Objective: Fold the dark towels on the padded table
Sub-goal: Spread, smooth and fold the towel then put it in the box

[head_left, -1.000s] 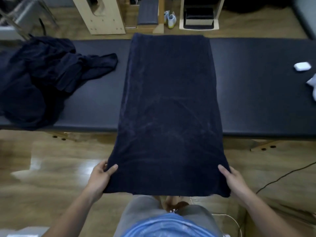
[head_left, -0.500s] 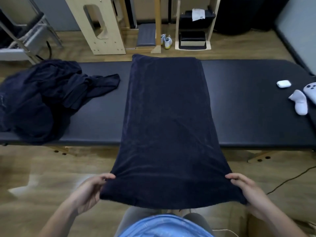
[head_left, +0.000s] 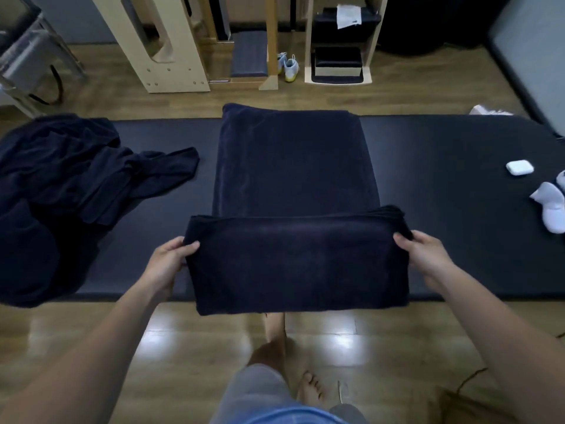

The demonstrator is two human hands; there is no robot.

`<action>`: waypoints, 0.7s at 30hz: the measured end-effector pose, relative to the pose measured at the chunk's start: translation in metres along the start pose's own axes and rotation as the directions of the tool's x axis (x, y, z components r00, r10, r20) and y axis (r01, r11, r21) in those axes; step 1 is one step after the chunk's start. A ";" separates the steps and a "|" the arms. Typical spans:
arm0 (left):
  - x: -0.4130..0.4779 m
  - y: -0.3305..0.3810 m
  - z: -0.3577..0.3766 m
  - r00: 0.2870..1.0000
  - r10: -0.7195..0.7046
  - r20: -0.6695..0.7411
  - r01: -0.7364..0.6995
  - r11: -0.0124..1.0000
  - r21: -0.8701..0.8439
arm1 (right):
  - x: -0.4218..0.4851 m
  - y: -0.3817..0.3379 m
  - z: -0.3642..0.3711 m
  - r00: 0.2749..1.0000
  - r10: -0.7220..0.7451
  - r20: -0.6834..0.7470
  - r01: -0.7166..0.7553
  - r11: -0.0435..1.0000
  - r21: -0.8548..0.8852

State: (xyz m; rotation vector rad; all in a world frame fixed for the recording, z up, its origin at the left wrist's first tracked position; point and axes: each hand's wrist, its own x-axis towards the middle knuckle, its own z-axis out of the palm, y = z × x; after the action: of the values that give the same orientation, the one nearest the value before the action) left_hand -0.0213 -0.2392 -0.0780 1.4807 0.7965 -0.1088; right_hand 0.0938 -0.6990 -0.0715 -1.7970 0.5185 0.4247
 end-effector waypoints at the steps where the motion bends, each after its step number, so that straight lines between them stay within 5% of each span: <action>1: 0.015 0.000 0.007 1.000 -0.022 -0.006 0.022 1.000 -0.011 | 0.015 0.000 0.007 1.000 0.019 -0.005 -0.019 0.999 -0.039; 6: 0.058 -0.018 0.033 0.993 -0.113 -0.019 0.115 0.978 0.171 | 0.070 0.026 0.027 0.986 0.166 0.007 -0.155 0.934 -0.322; 15: 0.069 -0.025 0.039 0.990 -0.129 -0.051 0.137 0.973 0.187 | 0.072 0.038 0.020 0.964 0.265 -0.012 -0.264 0.951 -0.162; 21: 0.063 -0.026 0.044 0.986 -0.139 -0.095 0.161 0.943 0.290 | 0.074 0.035 0.033 0.974 0.227 -0.025 -0.225 0.937 -0.267</action>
State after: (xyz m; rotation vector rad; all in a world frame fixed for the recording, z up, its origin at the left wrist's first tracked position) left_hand 0.0297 -0.2572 -0.1379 1.7128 0.9855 -0.3016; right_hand 0.1357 -0.6852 -0.1481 -2.0019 0.6937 0.6872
